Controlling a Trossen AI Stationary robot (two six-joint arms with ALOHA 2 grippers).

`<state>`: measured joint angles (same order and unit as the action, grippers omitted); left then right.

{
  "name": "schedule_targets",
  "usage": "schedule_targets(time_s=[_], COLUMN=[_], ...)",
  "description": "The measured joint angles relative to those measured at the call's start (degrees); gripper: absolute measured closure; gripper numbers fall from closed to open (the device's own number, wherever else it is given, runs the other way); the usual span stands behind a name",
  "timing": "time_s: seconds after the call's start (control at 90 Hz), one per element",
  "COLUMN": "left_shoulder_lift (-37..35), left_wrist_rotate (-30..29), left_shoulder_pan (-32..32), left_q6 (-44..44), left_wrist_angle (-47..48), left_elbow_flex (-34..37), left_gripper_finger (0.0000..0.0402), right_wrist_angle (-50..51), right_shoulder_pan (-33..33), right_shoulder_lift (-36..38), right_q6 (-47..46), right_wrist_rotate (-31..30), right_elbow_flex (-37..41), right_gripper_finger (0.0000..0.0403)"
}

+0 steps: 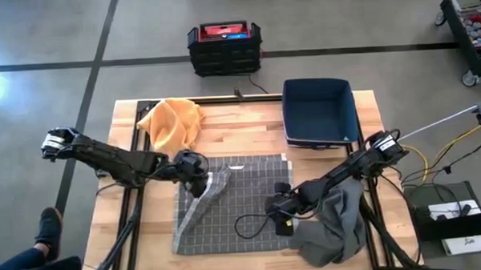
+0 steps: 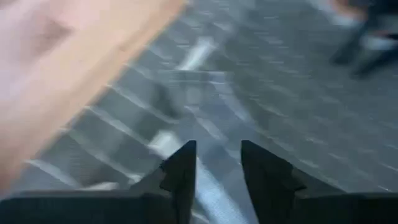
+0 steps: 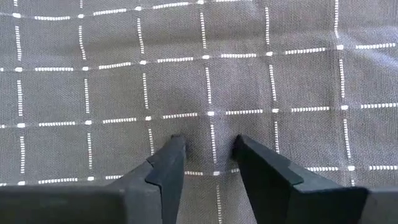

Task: Fold towel
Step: Fold the gray patterned kitchen towel

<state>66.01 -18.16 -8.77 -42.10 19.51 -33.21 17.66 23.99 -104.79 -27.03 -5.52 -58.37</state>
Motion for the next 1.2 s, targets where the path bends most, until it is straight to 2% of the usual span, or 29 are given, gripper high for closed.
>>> schedule_targets(time_s=[0.189, 0.267, 0.344, 0.511, 0.633, 0.878, 0.967, 1.078, 1.2], left_shoulder_lift=[8.0, 10.5, 12.1, 13.9, 15.0, 16.1, 15.2, 11.4, 5.7], left_wrist_rotate=[5.9, 9.3, 10.0, 12.9, 11.6, 11.3, 11.2, 9.8, 6.6], left_shoulder_pan=[3.9, 4.7, 5.5, 6.1, 6.5, 6.6, 6.6, 6.6, 6.6], left_q6=[7.1, 10.3, 12.5, 17.7, 20.5, 22.8, 23.0, 22.3, 20.6], left_wrist_angle=[-6.2, -8.3, -8.9, -13.5, -13.3, -12.8, -9.0, -2.1, 10.5], left_elbow_flex=[1.4, 1.5, 1.5, 1.4, 1.6, 1.6, 1.0, -0.8, -3.8], left_gripper_finger=[0.0172, 0.0161, 0.0164, 0.0201, 0.0241, 0.0358, 0.0393, 0.0395, 0.0398], right_wrist_angle=[0.0, 0.0, -0.1, -0.1, -0.1, -0.1, -0.1, -0.1, -0.1], right_shoulder_pan=[0.0, 0.0, 0.0, 0.0, 0.0, 0.0, 0.0, 0.0, 0.0], right_shoulder_lift=[0.0, 0.0, 0.0, 0.0, 0.0, 0.0, 0.0, 0.0, 0.0], right_q6=[0.3, 0.6, 0.6, 0.6, 0.6, 0.6, 0.6, 0.6, 0.6], right_wrist_rotate=[0.0, 0.1, 0.1, 0.0, 0.0, -0.1, -0.1, -0.1, -0.1], right_elbow_flex=[0.0, 0.0, 0.0, 0.0, 0.0, 0.0, 0.0, 0.0, 0.0], right_gripper_finger=[0.0269, 0.0264, 0.026, 0.0256, 0.0259, 0.0276, 0.0281, 0.0286, 0.0291])
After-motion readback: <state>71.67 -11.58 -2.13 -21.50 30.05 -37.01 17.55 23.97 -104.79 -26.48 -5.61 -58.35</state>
